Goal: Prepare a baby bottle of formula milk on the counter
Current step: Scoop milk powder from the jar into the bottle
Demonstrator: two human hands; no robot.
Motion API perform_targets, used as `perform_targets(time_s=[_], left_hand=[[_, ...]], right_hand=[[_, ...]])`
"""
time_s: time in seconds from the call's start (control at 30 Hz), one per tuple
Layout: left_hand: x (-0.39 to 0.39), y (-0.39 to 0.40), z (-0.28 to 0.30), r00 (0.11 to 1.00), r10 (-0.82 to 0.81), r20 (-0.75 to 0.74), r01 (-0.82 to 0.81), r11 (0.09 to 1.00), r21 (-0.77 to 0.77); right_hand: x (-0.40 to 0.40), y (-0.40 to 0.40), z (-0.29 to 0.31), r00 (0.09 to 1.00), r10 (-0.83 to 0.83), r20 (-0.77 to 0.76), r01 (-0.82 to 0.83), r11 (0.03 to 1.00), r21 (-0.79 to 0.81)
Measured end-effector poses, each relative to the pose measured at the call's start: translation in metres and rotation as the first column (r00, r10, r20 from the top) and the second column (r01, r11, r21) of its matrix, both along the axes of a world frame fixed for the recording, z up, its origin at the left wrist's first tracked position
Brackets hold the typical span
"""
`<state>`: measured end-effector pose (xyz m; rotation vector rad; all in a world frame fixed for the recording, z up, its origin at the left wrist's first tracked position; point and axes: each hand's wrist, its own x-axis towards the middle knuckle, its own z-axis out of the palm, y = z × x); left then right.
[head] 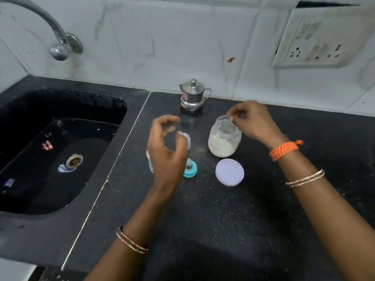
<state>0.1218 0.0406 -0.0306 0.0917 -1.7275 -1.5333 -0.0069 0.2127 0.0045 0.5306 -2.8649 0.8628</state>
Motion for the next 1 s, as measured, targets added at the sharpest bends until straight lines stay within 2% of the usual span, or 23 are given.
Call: perform_targets(time_s=[0.1, 0.2, 0.27, 0.33, 0.47, 0.67, 0.8, 0.87, 1.0], left_hand=[[-0.025, 0.015, -0.012, 0.973, -0.138, 0.183, 0.145, 0.989, -0.029], [-0.051, 0.021, -0.028, 0.908, -0.187, 0.376, 0.220, 0.974, -0.047], [-0.065, 0.022, -0.036, 0.861, -0.220, 0.459, 0.260, 0.965, -0.025], [-0.074, 0.023, -0.041, 0.833, -0.251, 0.494, 0.289, 0.957, -0.001], [-0.077, 0.023, -0.048, 0.811, -0.310, 0.496, 0.328, 0.943, 0.052], [-0.078, 0.016, -0.046, 0.818, -0.308, 0.486, 0.324, 0.945, 0.054], [-0.072, 0.014, -0.045, 0.800, -0.318, 0.509, 0.341, 0.939, 0.052], [-0.068, 0.014, -0.045, 0.800, -0.320, 0.507, 0.341, 0.938, 0.054], [-0.065, 0.011, -0.043, 0.797, -0.320, 0.511, 0.337, 0.939, 0.064]], right_hand=[[-0.020, -0.006, 0.004, 0.978, 0.130, 0.165, -0.171, 0.949, 0.264], [-0.033, -0.024, 0.004, 0.925, 0.201, 0.321, -0.350, 0.778, 0.522], [-0.039, -0.033, 0.005, 0.901, 0.219, 0.375, -0.414, 0.696, 0.587], [-0.043, -0.037, 0.005, 0.885, 0.238, 0.400, -0.445, 0.688, 0.573], [-0.043, -0.033, 0.004, 0.807, 0.337, 0.485, -0.556, 0.710, 0.432], [-0.044, -0.027, 0.008, 0.824, 0.349, 0.447, -0.504, 0.813, 0.293], [-0.043, -0.021, 0.010, 0.777, 0.352, 0.523, -0.520, 0.826, 0.218], [-0.043, -0.020, 0.011, 0.794, 0.327, 0.512, -0.477, 0.858, 0.191], [-0.043, -0.019, 0.010, 0.886, 0.260, 0.383, -0.363, 0.904, 0.225]])
